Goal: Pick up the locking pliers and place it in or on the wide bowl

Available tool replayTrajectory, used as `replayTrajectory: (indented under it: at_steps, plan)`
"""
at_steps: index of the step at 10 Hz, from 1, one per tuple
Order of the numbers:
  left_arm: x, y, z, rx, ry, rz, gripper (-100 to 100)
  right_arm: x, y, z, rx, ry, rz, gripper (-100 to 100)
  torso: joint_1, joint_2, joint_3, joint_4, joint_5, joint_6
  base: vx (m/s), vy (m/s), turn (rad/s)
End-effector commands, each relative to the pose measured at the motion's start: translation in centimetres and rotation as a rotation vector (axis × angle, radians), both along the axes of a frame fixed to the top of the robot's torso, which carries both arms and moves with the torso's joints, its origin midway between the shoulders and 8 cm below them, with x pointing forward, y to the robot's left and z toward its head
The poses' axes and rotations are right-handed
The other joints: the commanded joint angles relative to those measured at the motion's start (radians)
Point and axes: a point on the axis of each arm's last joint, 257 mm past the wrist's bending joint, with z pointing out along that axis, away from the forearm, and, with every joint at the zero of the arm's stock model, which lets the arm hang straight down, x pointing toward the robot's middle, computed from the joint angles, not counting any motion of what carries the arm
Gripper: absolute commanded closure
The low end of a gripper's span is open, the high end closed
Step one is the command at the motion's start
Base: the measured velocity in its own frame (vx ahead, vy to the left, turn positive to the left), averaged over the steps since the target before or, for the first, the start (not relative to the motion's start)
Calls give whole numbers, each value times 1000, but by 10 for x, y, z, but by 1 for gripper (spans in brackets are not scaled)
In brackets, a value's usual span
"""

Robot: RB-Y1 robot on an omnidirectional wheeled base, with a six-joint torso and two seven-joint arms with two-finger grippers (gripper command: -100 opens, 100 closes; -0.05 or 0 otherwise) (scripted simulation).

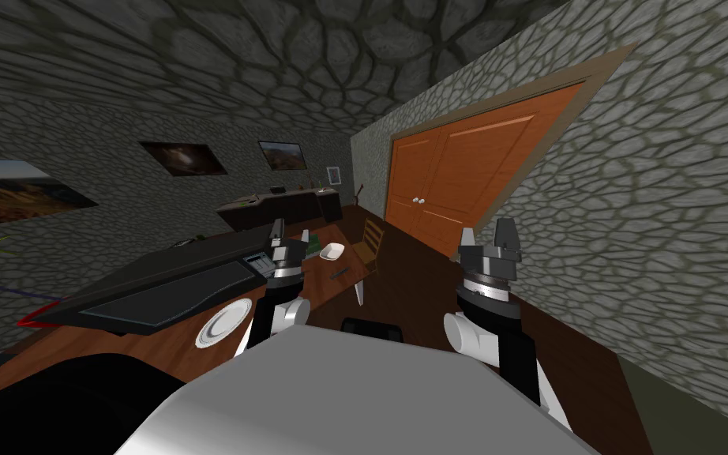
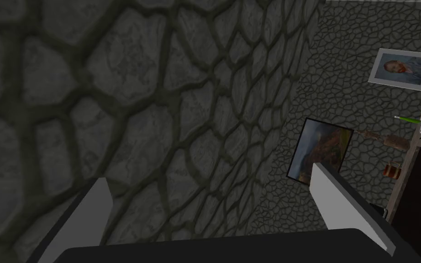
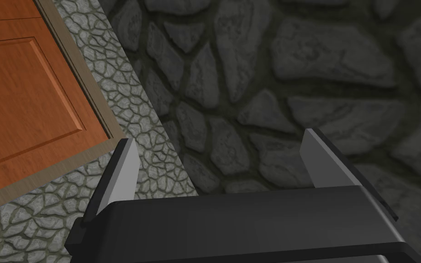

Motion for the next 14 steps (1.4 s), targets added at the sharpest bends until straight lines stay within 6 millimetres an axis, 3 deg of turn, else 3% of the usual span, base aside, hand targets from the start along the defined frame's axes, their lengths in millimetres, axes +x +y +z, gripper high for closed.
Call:
replayTrajectory:
  at_steps: [1, 4, 7, 8, 11, 12, 14]
  plan:
    - [4, -1, -9, 24, 33, -16, -100, 0, 0, 0, 0, 0, 0, 0, 0, 0, 0, 0, 0, 0, -22, -52, 18]
    - [16, 6, -43, 54, 147, -38, -100, 0, 0, 0, 0, 0, 0, 0, -9, 1, 1, 0, -2, 0, 0, -141, 47]
    - [25, 29, -96, 43, 307, -31, -100, 0, 0, 0, 0, 0, 0, 0, -11, -3, -2, -1, -2, 0, 43, -162, 68]
    - [25, 29, -96, 43, 307, -31, -100, 0, 0, 0, 0, 0, 0, 0, -11, -3, -2, -1, -2, 0, 40, -139, 33]
    - [23, 63, -162, -2, 491, 4, -100, 0, 0, 0, 0, 0, 0, 0, -11, -4, -2, -1, -3, 0, 65, -186, 76]
    - [23, 63, -162, -2, 491, 4, -100, 0, 0, 0, 0, 0, 0, 0, -15, -6, -3, -1, -3, 0, 75, -198, 48]
    - [13, 89, -206, -45, 611, 38, -100, 0, 0, 0, 0, 0, 0, 0, -10, -4, -2, -1, -3, 0, 46, -173, 65]
